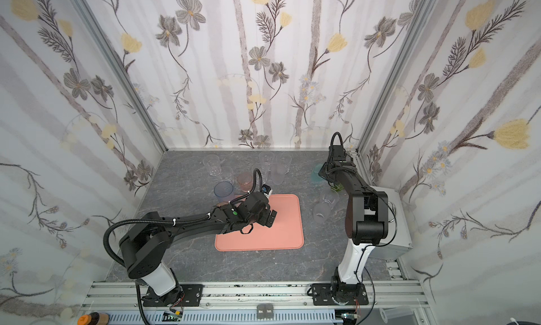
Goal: Place the glasses into the tray
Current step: 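Grip the teal cup rim with the right gripper while the left gripper hovers, then carry the teal cup onto the tray near the yellow cup with the right gripper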
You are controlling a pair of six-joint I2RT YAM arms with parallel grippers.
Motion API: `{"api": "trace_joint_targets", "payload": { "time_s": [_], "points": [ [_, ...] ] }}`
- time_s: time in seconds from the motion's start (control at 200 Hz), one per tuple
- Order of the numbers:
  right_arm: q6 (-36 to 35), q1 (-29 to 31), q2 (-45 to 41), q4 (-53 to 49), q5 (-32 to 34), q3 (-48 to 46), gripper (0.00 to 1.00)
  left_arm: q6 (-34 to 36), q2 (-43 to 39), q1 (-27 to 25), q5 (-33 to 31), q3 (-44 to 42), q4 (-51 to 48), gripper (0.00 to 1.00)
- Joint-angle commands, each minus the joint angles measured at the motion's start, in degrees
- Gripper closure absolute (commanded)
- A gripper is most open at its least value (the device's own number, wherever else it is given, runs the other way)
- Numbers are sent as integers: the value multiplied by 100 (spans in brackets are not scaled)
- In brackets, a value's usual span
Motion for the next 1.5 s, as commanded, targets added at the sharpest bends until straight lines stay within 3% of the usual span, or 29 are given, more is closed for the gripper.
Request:
{"api": "trace_joint_targets", "payload": {
  "time_s": [0.0, 0.235, 0.605, 0.799, 0.994, 1.154, 1.494],
  "points": [
    [-113, 57, -324, 64, 234, -28, 94, 176, -134, 20, -109, 112, 163, 1],
    [-329, 603, -1413, -343, 400, -190, 94, 547, -857, 93, -385, 116, 163, 0],
    [-76, 2943, -2637, -728, 197, -876, 94, 262, -3229, 1097, -840, -841, 68, 0],
    [-20, 3984, -2473, -1311, 359, -804, 94, -291, -3894, 2253, -515, -1263, -706, 0],
    [228, 4906, -2140, -1573, 216, -870, 94, -617, -4245, 2914, -171, -1613, -1127, 0],
    [349, 5701, -1774, -1797, 440, -744, 94, -652, -4485, 3228, -56, -1794, -1190, 0],
    [314, 6527, -806, -1824, 777, -87, 94, -492, -4426, 3547, -140, -2000, -1181, 0]
  ]
}}
